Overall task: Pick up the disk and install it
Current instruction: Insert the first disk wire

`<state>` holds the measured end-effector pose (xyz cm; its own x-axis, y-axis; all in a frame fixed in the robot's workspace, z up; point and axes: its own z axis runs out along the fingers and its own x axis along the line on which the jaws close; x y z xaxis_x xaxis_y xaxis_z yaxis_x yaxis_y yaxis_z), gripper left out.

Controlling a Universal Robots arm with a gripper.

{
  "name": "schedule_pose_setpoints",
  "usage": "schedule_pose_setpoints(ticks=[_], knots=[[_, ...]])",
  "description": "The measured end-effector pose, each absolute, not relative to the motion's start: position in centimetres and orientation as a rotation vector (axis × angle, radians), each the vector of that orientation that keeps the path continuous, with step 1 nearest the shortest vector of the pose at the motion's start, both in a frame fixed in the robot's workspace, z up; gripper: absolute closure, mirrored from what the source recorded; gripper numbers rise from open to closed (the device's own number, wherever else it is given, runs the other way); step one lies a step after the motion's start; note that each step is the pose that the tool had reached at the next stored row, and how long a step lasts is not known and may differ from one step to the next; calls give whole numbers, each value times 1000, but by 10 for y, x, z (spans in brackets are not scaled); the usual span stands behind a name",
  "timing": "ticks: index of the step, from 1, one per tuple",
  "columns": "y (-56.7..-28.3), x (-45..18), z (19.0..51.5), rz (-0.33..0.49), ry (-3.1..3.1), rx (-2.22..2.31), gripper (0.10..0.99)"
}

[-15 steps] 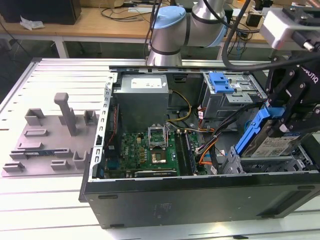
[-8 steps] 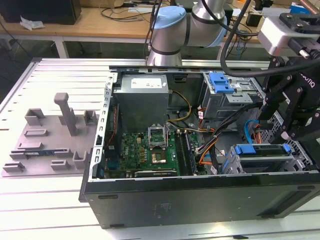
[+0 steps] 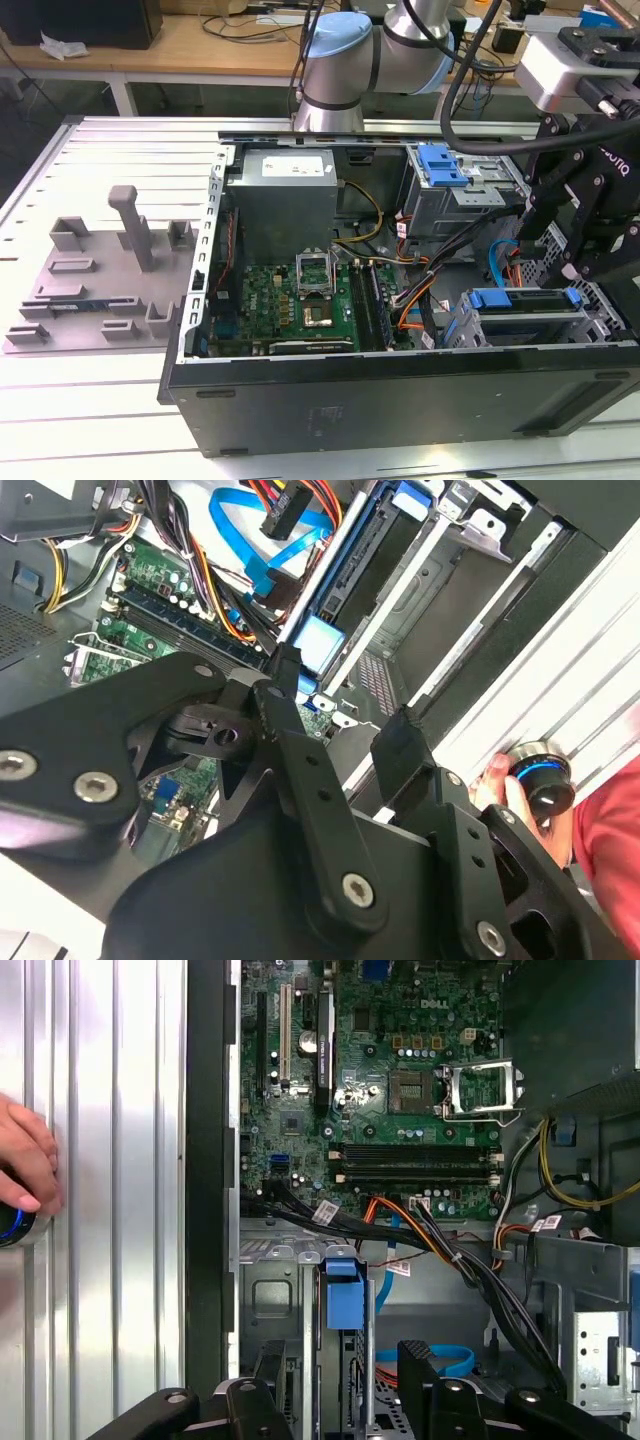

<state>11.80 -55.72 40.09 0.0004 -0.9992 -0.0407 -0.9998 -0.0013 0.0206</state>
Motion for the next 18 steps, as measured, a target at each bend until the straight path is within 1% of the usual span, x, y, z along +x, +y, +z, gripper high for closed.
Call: schedule_pose_setpoints(ticks=[7, 9, 13, 17, 18], knots=[[-557, 118, 400, 67, 2210, -2212, 525], [-547, 117, 401, 23, 2231, -2232, 525], [-531, 114, 401, 8, 2238, -2239, 525], [-517, 114, 400, -81, 2276, -2275, 525], [-513, 114, 400, -122, 2285, -2283, 525]])
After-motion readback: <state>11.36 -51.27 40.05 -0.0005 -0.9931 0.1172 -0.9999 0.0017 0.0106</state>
